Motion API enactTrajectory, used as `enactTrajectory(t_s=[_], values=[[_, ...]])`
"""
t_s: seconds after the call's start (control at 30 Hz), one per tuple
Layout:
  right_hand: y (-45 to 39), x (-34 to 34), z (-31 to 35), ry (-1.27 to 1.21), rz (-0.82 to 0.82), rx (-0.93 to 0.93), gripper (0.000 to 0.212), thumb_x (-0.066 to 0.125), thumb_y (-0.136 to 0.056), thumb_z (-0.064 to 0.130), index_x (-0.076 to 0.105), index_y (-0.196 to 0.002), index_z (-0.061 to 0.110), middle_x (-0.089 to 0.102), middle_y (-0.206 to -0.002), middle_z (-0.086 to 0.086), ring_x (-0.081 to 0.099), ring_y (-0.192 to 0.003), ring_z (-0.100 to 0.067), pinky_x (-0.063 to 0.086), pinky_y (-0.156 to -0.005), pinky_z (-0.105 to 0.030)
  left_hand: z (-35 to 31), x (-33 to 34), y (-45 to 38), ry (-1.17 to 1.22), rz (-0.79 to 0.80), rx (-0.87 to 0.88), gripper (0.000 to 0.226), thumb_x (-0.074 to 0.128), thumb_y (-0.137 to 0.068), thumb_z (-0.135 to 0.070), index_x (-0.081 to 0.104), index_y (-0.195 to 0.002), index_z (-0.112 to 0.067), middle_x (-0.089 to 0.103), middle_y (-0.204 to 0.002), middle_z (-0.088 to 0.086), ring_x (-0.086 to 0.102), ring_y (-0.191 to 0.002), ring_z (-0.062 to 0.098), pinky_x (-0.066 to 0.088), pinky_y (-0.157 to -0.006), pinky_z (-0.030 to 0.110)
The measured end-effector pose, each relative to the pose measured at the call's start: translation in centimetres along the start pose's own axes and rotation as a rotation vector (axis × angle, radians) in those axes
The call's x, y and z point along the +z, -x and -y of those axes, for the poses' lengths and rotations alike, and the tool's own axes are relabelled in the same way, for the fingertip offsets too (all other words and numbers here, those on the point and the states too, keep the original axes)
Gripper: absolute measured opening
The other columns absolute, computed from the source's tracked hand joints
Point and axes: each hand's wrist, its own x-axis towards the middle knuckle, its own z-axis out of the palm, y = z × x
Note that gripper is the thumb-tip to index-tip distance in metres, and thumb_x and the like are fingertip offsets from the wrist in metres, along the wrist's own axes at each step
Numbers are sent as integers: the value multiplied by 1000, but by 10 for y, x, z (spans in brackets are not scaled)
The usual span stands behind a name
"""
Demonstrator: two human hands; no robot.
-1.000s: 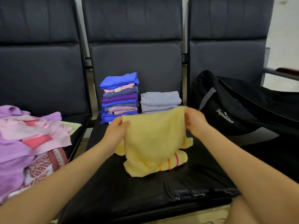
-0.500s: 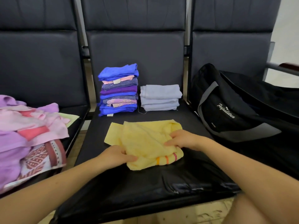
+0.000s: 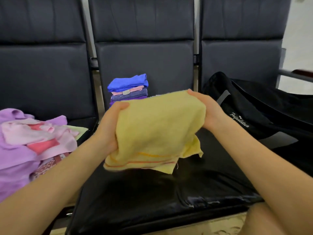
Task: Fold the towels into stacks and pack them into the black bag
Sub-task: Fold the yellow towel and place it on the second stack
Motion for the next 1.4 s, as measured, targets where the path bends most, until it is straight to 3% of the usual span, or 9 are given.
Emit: enactTrajectory(t_s=[0.2,0.33,0.5,0.67,0.8,1.03,1.2,1.3,1.4], values=[[11,-20,-22,367,-111,12,25,41,-103,15,54,-122,6,55,-75,0,58,-44,6,42,-42,-9,42,-22,-5,-221,33,-306,33,64,-88,-30,63,-118,-16,71,-111,10,66,-100,25,51,-81,36],[11,-49,-67,393,-90,385,16,57,-94,26,60,-102,12,61,-82,-5,58,-58,-13,47,-57,-21,73,-54,4,-474,234,-488,36,70,-84,-27,64,-117,-15,73,-106,2,68,-102,19,51,-89,35],[15,-69,-89,1381,65,574,37,69,-78,52,53,-72,19,48,-67,7,36,-61,-11,33,-55,-20,85,-58,10,-744,252,-327,17,72,-83,-31,67,-99,-27,73,-97,-12,69,-87,2,51,-68,15],[28,-63,-97,1369,176,446,31,73,-77,44,51,-77,23,45,-76,8,43,-72,-9,33,-63,-20,91,-57,19,-1378,318,-101,27,69,-80,-52,47,-85,-37,44,-92,-19,39,-107,10,39,-87,26],[33,-54,-104,1573,138,349,26,64,-86,36,48,-75,19,43,-75,6,45,-67,-7,36,-58,-14,89,-66,24,-1131,304,-143,24,69,-83,-41,65,-103,-27,65,-104,-10,60,-106,15,51,-89,31],[37,-44,-93,923,64,271,21,51,-93,21,49,-75,11,47,-73,-7,48,-64,-14,46,-63,-23,54,-66,36,-198,25,-263,33,61,-90,-29,59,-121,-17,69,-113,11,65,-103,28,52,-79,38],[38,-42,-92,606,-45,290,23,53,-97,16,62,-113,2,66,-88,-6,64,-84,-20,55,-68,-31,45,-82,41,-173,105,-276,43,56,-86,-23,55,-129,-16,64,-124,11,62,-110,27,48,-83,40],[38,-35,-76,439,-117,192,13,55,-95,12,62,-101,2,61,-101,-16,59,-89,-24,50,-74,-33,37,-81,41,-127,148,-166,44,55,-82,-11,55,-125,-20,65,-119,8,62,-107,26,48,-81,39],[41,-34,-55,273,-82,164,17,43,-99,10,59,-98,2,58,-96,-15,56,-87,-25,47,-81,-34,31,-76,44,-564,144,31,36,60,-87,-12,54,-119,-27,63,-118,1,60,-106,21,48,-85,37]])
